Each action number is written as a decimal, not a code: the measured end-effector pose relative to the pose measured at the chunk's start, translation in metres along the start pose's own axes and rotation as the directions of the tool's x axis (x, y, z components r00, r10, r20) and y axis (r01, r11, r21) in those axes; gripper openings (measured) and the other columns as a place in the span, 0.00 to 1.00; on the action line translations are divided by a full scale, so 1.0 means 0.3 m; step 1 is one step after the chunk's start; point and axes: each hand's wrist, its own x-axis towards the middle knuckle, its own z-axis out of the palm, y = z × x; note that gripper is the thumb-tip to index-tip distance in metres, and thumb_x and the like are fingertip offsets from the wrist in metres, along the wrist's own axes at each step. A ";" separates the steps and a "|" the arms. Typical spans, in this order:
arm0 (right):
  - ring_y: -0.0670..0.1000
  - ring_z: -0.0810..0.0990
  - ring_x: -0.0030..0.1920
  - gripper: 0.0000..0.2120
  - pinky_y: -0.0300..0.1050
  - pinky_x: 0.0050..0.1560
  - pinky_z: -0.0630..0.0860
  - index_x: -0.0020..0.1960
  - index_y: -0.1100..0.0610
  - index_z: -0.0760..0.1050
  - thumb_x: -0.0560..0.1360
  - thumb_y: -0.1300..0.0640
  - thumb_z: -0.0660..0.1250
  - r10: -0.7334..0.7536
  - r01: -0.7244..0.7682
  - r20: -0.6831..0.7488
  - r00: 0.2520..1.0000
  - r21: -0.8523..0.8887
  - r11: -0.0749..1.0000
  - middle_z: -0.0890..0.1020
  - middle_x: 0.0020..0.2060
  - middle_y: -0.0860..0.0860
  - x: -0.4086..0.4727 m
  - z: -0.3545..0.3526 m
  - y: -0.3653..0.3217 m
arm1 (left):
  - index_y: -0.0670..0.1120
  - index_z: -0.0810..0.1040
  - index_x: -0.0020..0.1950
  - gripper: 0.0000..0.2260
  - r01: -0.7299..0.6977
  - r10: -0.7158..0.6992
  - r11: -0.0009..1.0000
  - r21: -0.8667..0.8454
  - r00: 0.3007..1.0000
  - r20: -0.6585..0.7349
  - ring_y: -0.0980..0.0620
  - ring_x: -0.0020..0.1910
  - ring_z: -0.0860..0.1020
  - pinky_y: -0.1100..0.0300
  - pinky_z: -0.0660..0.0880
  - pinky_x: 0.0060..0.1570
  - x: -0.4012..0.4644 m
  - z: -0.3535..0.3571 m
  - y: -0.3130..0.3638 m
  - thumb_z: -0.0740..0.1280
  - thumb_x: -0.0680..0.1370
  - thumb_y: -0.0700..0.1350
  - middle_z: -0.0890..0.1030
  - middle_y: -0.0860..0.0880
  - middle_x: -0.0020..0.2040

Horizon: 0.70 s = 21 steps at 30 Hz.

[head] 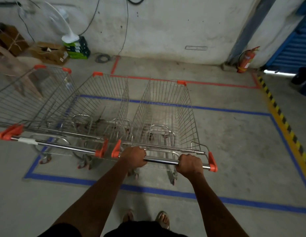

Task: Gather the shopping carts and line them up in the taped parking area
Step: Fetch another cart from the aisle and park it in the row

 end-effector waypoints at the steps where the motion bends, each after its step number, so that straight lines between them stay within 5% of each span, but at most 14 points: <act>1: 0.53 0.84 0.45 0.16 0.45 0.40 0.68 0.51 0.51 0.78 0.77 0.40 0.61 0.000 0.000 0.002 1.000 -0.007 1.000 0.84 0.45 0.50 0.002 -0.002 -0.006 | 0.49 0.82 0.52 0.19 -0.005 0.005 1.000 -0.001 1.000 -0.001 0.44 0.50 0.82 0.52 0.78 0.49 -0.002 -0.002 -0.006 0.63 0.74 0.61 0.84 0.47 0.49; 21: 0.52 0.83 0.43 0.14 0.45 0.39 0.68 0.49 0.51 0.78 0.77 0.42 0.61 0.031 -0.031 -0.003 1.000 0.024 0.999 0.83 0.43 0.50 -0.032 -0.016 -0.100 | 0.48 0.82 0.54 0.17 -0.008 0.007 0.999 -0.035 1.000 -0.013 0.44 0.51 0.82 0.52 0.78 0.50 -0.054 0.025 -0.077 0.65 0.75 0.59 0.84 0.45 0.50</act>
